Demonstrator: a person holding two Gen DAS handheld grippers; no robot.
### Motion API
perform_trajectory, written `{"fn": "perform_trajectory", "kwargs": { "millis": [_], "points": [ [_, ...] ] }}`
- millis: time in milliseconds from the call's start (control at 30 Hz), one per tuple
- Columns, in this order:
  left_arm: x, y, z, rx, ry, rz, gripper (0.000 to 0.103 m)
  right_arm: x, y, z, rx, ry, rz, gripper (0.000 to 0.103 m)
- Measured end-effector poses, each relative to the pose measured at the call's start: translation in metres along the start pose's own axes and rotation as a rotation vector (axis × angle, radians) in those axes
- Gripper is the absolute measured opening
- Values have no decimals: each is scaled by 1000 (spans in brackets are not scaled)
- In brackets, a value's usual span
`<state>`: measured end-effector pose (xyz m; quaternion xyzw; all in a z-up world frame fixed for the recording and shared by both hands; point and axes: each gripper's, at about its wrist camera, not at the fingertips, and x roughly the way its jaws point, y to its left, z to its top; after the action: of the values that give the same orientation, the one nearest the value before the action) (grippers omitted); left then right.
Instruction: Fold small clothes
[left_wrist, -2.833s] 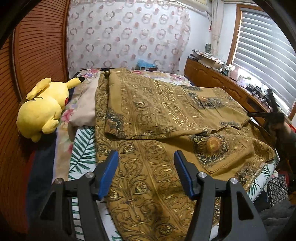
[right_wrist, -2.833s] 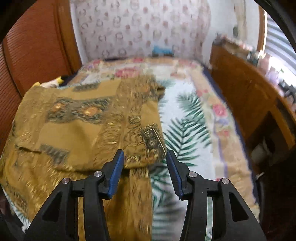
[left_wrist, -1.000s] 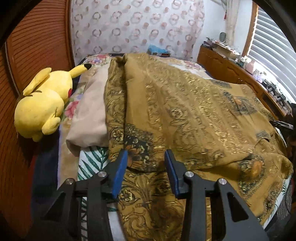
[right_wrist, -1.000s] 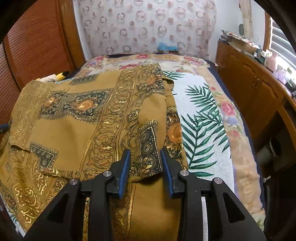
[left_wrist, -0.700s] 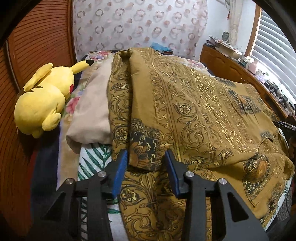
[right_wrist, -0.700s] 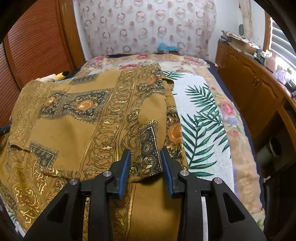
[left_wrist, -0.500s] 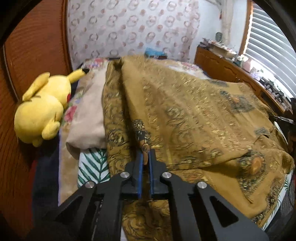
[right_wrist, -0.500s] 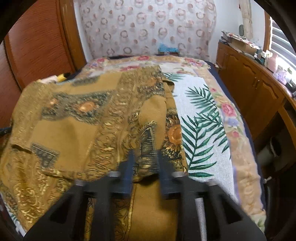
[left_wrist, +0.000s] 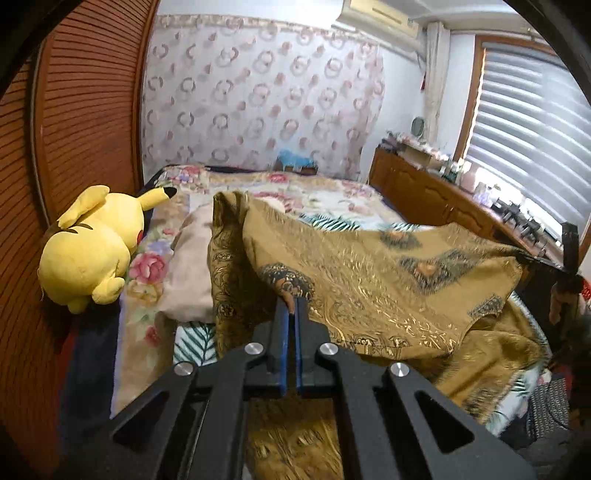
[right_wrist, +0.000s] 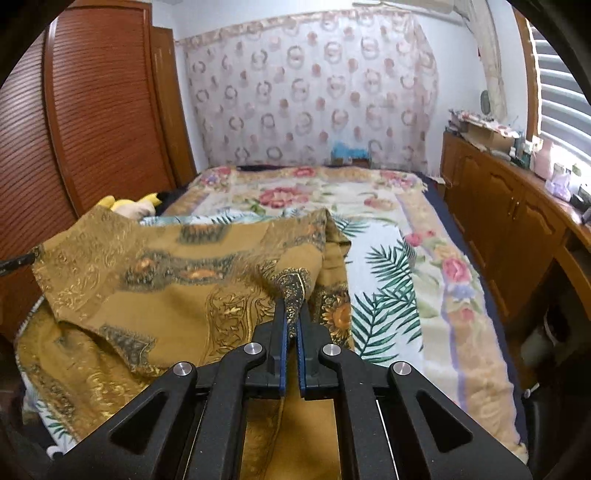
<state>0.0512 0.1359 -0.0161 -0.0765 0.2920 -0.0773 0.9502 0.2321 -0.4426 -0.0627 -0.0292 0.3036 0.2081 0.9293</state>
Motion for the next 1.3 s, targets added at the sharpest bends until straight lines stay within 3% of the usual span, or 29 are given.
{"fn": "perform_trajectory", "kwargs": {
  "millis": [167, 467, 700, 800, 933, 1000, 1133, 1300],
  "points": [
    [-28, -3, -23, -35, -16, -12, 0, -33, 3, -9, 0, -15, 15, 1],
    [-48, -5, -64, -67, 45, 9, 0, -83, 7, -47, 14, 6, 14, 1],
    [-25, -14, -90, -34, 152, 77, 0, -67, 16, -80, -38, 114, -55, 1],
    [-26, -21, -89, -12, 152, 93, 3, -60, 16, -82, -32, 125, -86, 9],
    [-30, -23, -82, 6, 126, 111, 25, -65, 19, -71, -44, 82, -129, 25],
    [-31, -21, -81, -2, 115, 104, 35, -67, 21, -62, -54, 51, -143, 28],
    [-26, -18, -80, -8, 114, 110, 58, -60, 37, -50, -76, 26, -114, 45],
    [-15, -16, -85, -20, 143, 128, 59, -17, 64, -49, -127, 68, -35, 46]
  ]
}}
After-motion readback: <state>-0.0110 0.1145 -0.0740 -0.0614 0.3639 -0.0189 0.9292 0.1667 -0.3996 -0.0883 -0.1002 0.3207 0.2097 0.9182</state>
